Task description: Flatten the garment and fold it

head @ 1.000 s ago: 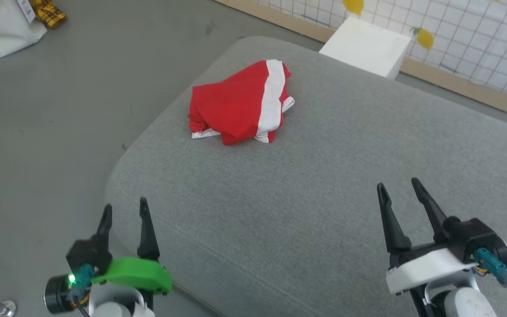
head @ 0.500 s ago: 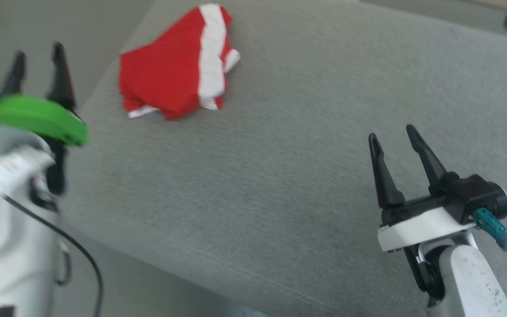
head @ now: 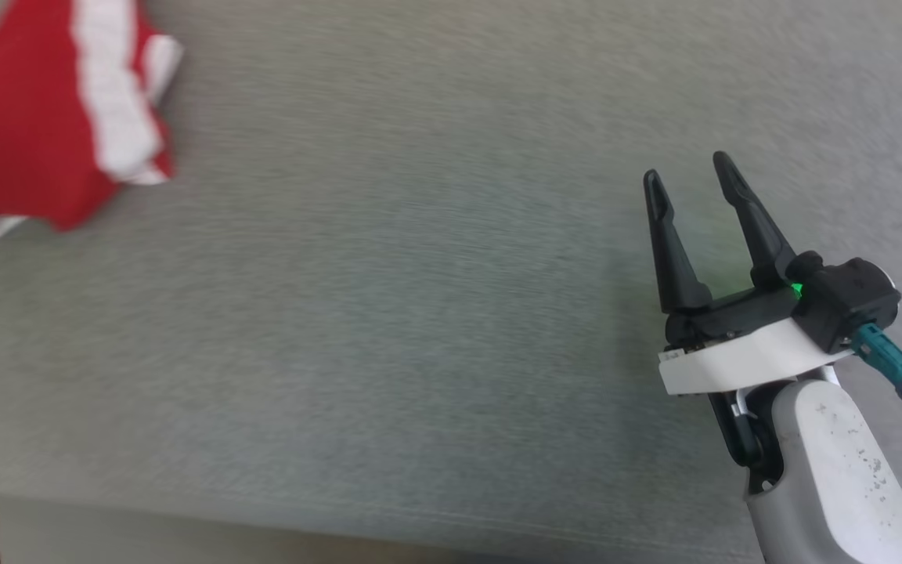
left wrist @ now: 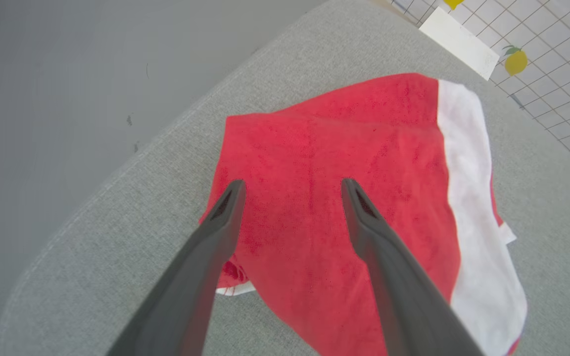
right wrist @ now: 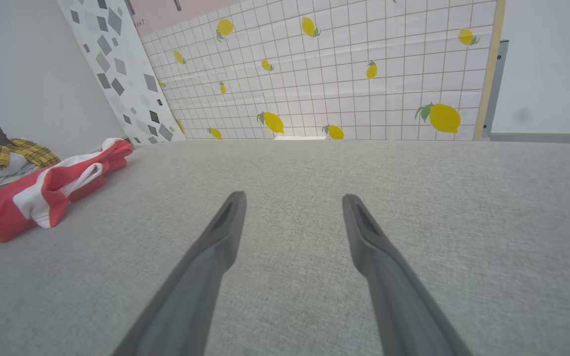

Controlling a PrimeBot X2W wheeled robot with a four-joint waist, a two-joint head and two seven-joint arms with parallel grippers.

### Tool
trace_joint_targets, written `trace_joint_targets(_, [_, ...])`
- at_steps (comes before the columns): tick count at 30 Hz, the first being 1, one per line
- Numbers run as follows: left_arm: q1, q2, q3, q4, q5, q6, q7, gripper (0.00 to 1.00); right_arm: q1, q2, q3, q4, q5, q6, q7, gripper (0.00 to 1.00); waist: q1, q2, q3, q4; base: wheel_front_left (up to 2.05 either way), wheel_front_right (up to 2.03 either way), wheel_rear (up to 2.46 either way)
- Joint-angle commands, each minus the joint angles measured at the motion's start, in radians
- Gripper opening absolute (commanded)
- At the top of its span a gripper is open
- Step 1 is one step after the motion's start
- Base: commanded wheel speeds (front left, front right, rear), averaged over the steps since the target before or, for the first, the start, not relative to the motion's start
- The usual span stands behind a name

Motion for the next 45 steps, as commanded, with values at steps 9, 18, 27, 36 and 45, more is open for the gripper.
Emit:
trace_joint_targets(9, [0.111,-0.006,0.063,-0.037,-0.089,0.164,0.254,1.0,-0.015,-0.001,-0.008,0.012,0.017,-0.002,-0.016,1.0,-0.0004,0.0,0.169,-0.175,0.0,0.0,0.0])
trace_joint_targets(18, [0.166,0.039,0.038,-0.133,-0.013,0.095,0.105,0.0,0.005,-0.001,-0.014,0.029,0.026,-0.002,-0.017,1.0,-0.0004,0.0,0.029,-0.137,0.0,0.0,0.0])
trace_joint_targets(27, [0.094,0.12,-0.016,-0.135,0.183,-0.037,-0.408,0.0,0.118,-0.001,-0.047,0.068,0.036,-0.002,-0.017,1.0,-0.0004,0.0,-0.237,-0.111,0.0,0.0,0.0])
trace_joint_targets(36, [-0.022,0.063,-0.17,-0.158,0.269,-0.125,-0.58,0.0,0.211,-0.001,-0.075,0.071,0.034,-0.002,-0.017,1.0,-0.0004,0.0,-0.402,-0.162,0.0,0.0,0.0])
trace_joint_targets(45, [-0.063,-0.132,-0.355,-0.179,0.272,-0.172,-0.561,0.0,0.251,-0.001,-0.084,0.053,0.027,-0.002,-0.009,1.0,-0.0004,0.0,-0.441,-0.29,0.0,0.0,0.0])
